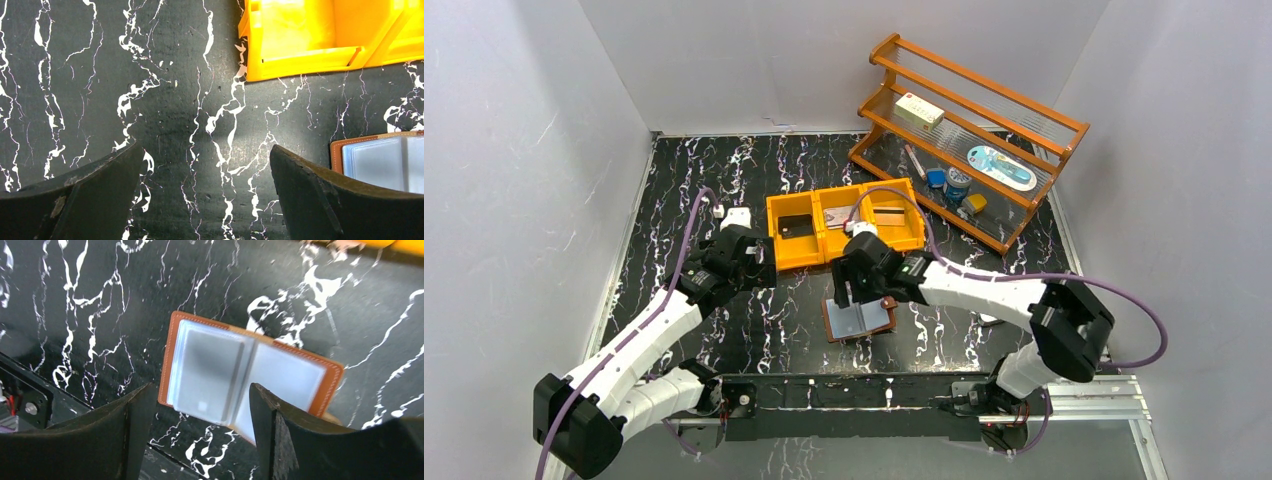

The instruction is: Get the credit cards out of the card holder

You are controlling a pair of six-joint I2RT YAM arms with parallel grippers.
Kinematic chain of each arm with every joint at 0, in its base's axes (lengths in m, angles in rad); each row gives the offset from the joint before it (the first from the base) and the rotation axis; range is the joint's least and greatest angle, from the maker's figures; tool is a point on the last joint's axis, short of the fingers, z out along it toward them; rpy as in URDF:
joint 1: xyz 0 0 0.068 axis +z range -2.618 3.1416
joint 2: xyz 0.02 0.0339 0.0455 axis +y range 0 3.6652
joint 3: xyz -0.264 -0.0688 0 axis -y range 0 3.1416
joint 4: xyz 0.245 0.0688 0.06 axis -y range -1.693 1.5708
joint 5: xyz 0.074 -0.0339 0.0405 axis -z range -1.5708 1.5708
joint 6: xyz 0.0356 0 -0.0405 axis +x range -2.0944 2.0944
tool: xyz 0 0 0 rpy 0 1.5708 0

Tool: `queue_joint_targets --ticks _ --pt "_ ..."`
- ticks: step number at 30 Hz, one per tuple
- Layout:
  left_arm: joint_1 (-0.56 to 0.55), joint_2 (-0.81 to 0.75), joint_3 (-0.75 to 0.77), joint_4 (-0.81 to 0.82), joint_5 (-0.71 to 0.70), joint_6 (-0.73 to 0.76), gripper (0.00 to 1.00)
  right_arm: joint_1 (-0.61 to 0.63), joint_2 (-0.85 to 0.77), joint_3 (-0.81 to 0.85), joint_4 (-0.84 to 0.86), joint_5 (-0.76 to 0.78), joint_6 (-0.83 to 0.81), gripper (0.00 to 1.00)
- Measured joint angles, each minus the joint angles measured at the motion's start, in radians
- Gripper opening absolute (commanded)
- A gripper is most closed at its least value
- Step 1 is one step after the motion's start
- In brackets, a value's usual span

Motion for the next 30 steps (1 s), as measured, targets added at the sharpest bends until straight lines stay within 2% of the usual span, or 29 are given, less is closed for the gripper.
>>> queue_joint_targets --ticks 7,16,22,30 --pt "0.0 0.003 0.0 0.0 -0.005 0.0 0.98 0.113 0.151 0.087 -0.057 0.098 0.061 0.77" --pt "0.0 0.003 0.0 0.0 -0.006 0.0 0.98 0.124 0.238 0.145 -0.109 0.152 0.097 0.75" --pt "0.0 0.003 0.0 0.0 -0.006 0.0 0.98 0.125 0.297 0.158 -0.121 0.157 0.099 0.68" --pt "0.0 0.003 0.0 0.0 -0.006 0.0 0.98 0.126 0.296 0.165 -0.118 0.154 0.104 0.57"
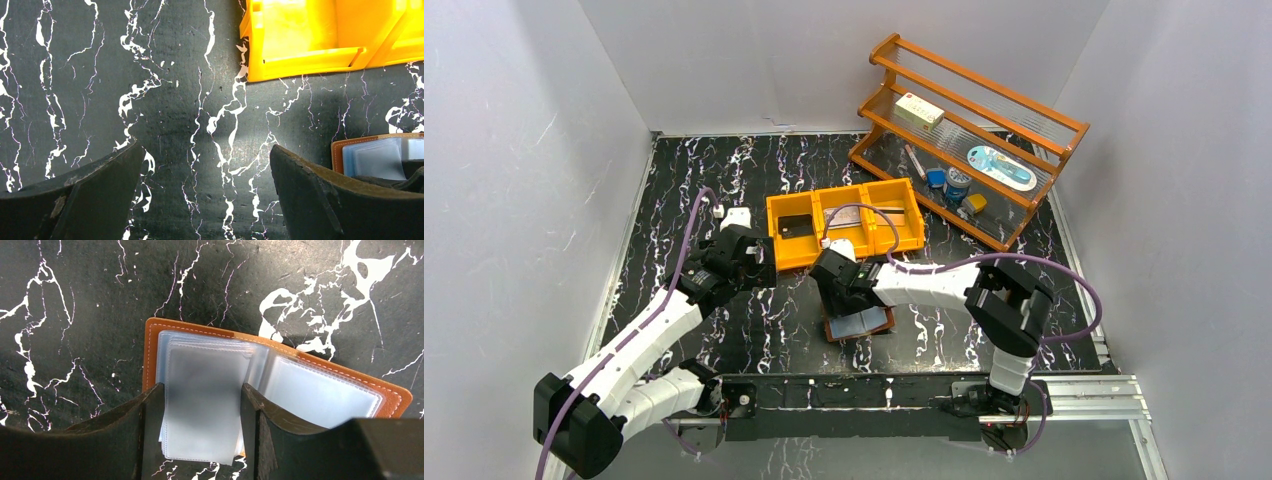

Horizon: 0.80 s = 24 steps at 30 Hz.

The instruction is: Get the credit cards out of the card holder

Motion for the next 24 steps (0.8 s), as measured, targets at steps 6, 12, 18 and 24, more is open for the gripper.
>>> queue_joint_targets --ticks 6,12,18,24 --pt "0.0 0.004 0.0 0.0 0.0 0.0 0.98 -0.007 -0.028 -0.039 0.058 -0.036 0.002 0.53" --pt "0.0 0.014 0.0 0.0 0.001 0.0 0.98 -0.021 -0.061 -0.074 0.112 -0.1 0.024 0.56" --pt "0.0 0.014 0.0 0.0 0.005 0.0 0.98 -0.058 -0.1 -0.141 0.193 -0.19 0.052 0.56" --pt "0.0 0.015 0.0 0.0 0.041 -0.004 0.98 -0.135 -0.142 -0.245 0.317 -0.313 0.1 0.54"
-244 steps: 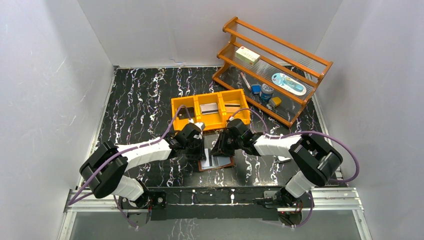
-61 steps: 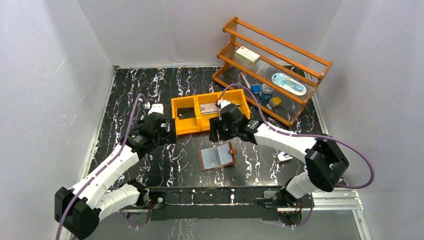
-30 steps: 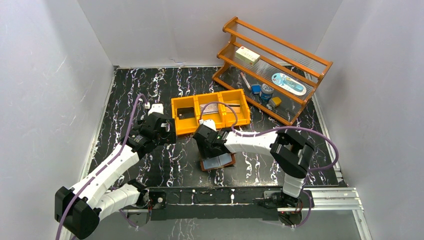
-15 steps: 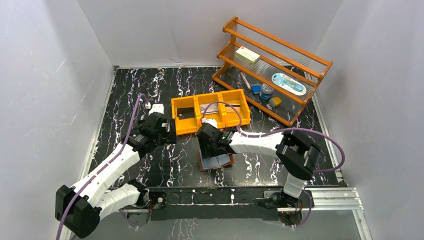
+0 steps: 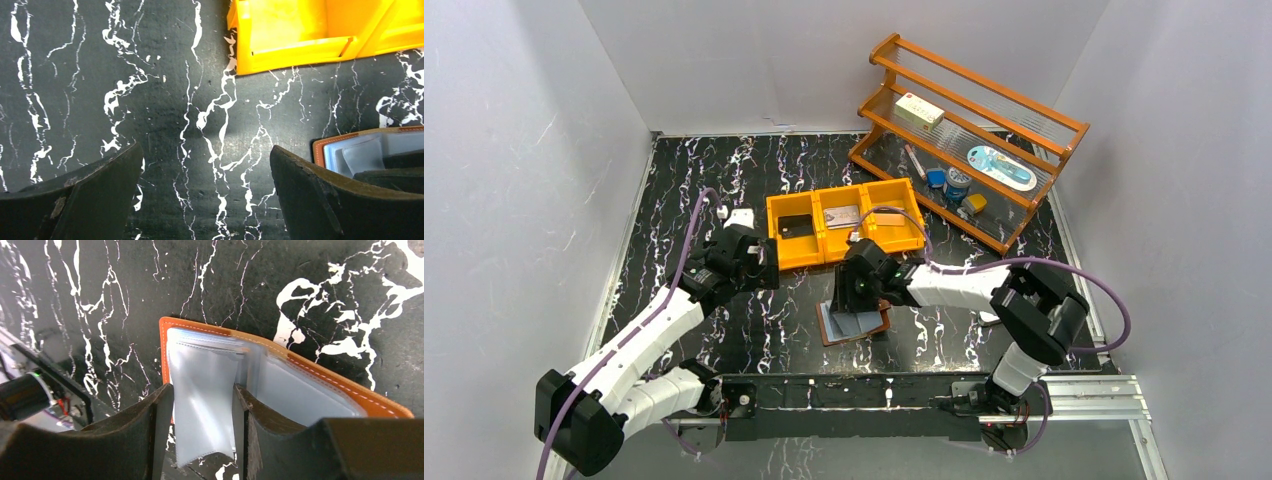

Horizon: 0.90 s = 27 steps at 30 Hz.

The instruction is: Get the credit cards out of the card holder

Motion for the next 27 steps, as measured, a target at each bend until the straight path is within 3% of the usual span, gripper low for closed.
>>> queue_joint_targets --ticks 4,9,15,19,21,23,27 --pt "0.0 0.0 0.0 0.006 0.05 -0.021 0.98 -0.042 -0.02 -0.064 0.085 -0.073 0.038 0.48" --pt "0.0 0.0 -0.029 0.09 0.209 -0.08 0.94 -0.077 -0.038 -0.124 0.161 -0.124 0.082 0.48" --pt "-0.001 0.102 -0.13 0.36 0.579 -0.234 0.72 -0.099 -0.071 -0.177 0.199 -0.145 0.107 0.48" --pt "-0.043 0.23 -0.13 0.442 0.674 -0.27 0.72 -0.098 -0.108 -0.178 0.172 -0.138 0.045 0.35" --pt "-0.061 0.237 -0.13 0.456 0.674 -0.281 0.72 -0.092 -0.11 -0.177 0.151 -0.136 -0.002 0.32" --pt "-0.068 0.237 -0.13 0.463 0.67 -0.291 0.73 -0.072 -0.11 -0.167 0.105 -0.134 -0.072 0.17" --pt "-0.068 0.233 -0.137 0.465 0.661 -0.292 0.73 -0.057 -0.113 -0.15 0.08 -0.132 -0.115 0.09"
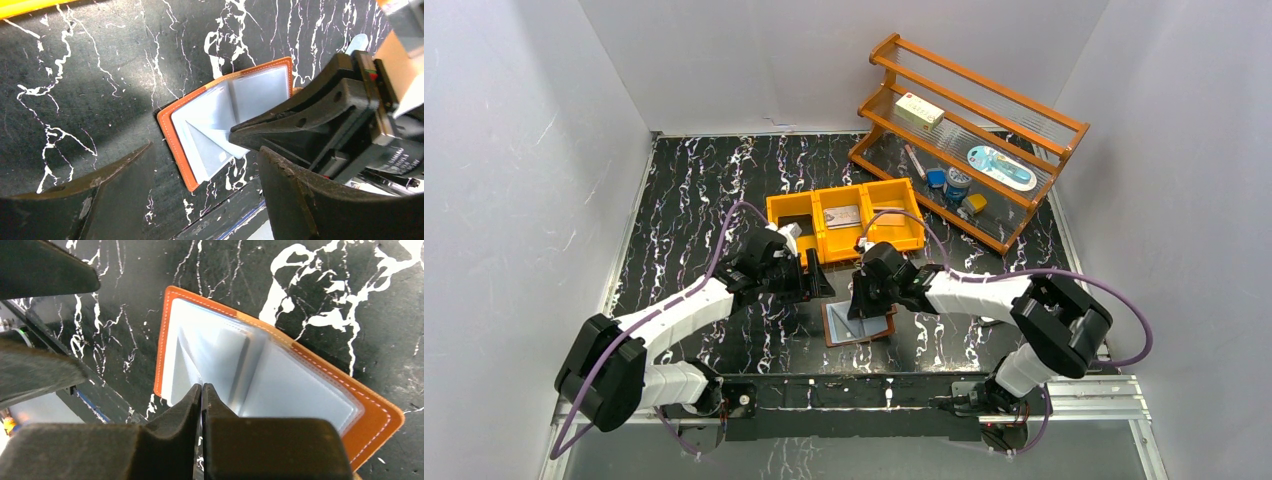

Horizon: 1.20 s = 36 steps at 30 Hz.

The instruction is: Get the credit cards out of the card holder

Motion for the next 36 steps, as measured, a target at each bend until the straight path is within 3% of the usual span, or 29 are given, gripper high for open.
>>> queue_joint_targets --ticks 3,9,19,28,36 --pt "0.0 0.0 -0.003 -0.005 -0.006 0.001 0.73 0.004 -0.02 0.002 -0.006 0.0 -0.014 0.04" --pt "0.0 0.0 -0.003 -0.015 -0.025 0.006 0.74 0.006 -0.092 0.002 -0.021 0.025 -0.003 0.03" --pt "0.0 0.0 -0.003 -0.037 -0.043 0.019 0.75 0.005 -0.323 -0.142 -0.061 0.293 0.216 0.05" --pt "0.0 0.0 -0.003 -0.039 -0.048 0.023 0.75 0.005 -0.423 -0.268 -0.098 0.448 0.404 0.05" --pt "0.0 0.0 -0.003 -0.038 -0.048 0.023 0.76 -0.035 -0.458 -0.275 -0.098 0.495 0.408 0.08"
